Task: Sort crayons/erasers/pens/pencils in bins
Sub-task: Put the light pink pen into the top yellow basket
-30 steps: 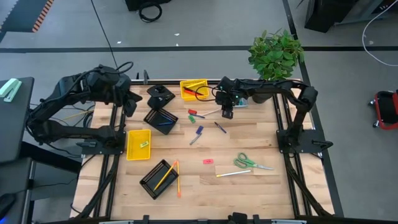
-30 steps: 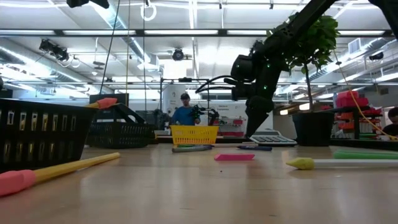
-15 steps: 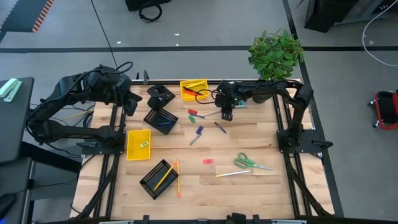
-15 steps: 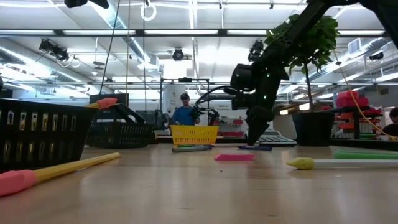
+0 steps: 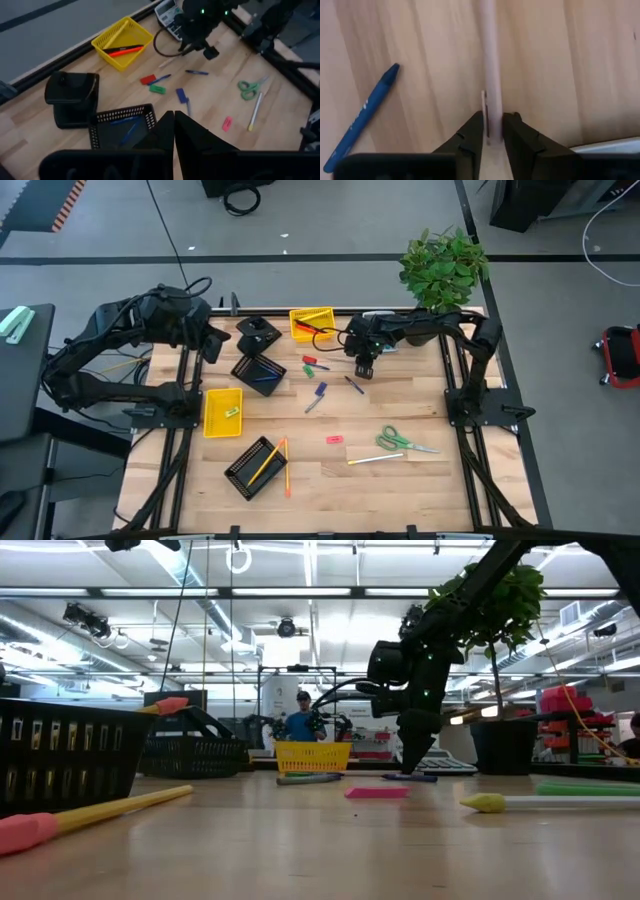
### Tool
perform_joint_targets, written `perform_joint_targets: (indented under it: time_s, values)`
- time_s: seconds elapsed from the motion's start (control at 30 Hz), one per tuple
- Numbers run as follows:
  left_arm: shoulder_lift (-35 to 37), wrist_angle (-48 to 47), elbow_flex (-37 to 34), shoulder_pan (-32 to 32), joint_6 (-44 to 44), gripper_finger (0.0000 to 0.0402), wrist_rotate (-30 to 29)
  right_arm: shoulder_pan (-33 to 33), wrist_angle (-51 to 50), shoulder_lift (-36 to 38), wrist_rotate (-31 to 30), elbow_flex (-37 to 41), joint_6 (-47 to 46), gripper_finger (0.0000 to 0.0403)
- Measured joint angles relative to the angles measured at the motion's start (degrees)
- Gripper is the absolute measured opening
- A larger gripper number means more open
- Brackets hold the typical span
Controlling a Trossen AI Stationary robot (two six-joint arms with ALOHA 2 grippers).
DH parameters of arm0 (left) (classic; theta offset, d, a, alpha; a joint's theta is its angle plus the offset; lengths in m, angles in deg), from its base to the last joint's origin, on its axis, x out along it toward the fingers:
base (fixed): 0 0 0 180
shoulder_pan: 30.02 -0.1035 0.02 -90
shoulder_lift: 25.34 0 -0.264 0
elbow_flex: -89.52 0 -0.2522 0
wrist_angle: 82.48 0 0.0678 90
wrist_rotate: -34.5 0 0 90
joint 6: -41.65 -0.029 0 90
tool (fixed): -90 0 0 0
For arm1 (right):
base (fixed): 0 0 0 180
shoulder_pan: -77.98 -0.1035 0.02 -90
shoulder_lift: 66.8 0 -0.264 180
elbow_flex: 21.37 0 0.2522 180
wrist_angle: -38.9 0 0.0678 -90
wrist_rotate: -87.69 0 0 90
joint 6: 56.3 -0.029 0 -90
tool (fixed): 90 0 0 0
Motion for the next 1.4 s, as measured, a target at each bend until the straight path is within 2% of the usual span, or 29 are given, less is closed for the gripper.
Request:
perform_joint_targets:
  time_s: [0.13, 0.47, 0.73, 0.9, 0.97, 1.07, 1.23, 1.4]
  values:
    - [0.0, 0.05, 0.0, 0.94, 3.77, 0.0012, 0.03, -0.36, -0.35, 0.12, 0.73, 0.02, 0.9, 0.0045]
    - [-0.02, 1.03, 0.0, 4.96, 4.69, 0.0023, -1.12, -0.55, -2.26, 2.82, 7.02, 0.57, -3.42, 0.0036]
    - [-0.02, 5.03, 0.0, 5.29, 4.57, 0.0013, -2.6, -0.59, -0.43, 11.76, 5.97, 0.37, -3.42, 0.0031]
    - [-0.02, 5.02, 0.0, 5.29, 4.09, 0.0013, -2.6, -0.57, 6.86, 13.27, 4.69, 0.31, -5.13, 0.0023]
    - [-0.02, 4.94, 0.0, 5.27, 4.06, 0.0019, -2.6, -0.36, 9.14, 12.01, 4.54, -1.07, -7.72, 0.0022]
    - [-0.02, 4.85, 0.0, 5.26, 3.89, 0.0027, -2.6, 0.11, 7.03, 7.6, 6.02, -5.79, -9.79, 0.0022]
    - [-0.02, 3.82, 0.0, 5.25, 2.04, 0.0022, -2.58, -0.42, -1.27, 0.93, 6.8, -14.42, -3.56, 0.0022]
    - [-0.02, 3.63, 0.0, 5.25, 1.97, 0.0012, -2.58, -1.71, -2.17, -2.7, 7.13, -16.31, -1.12, 0.004]
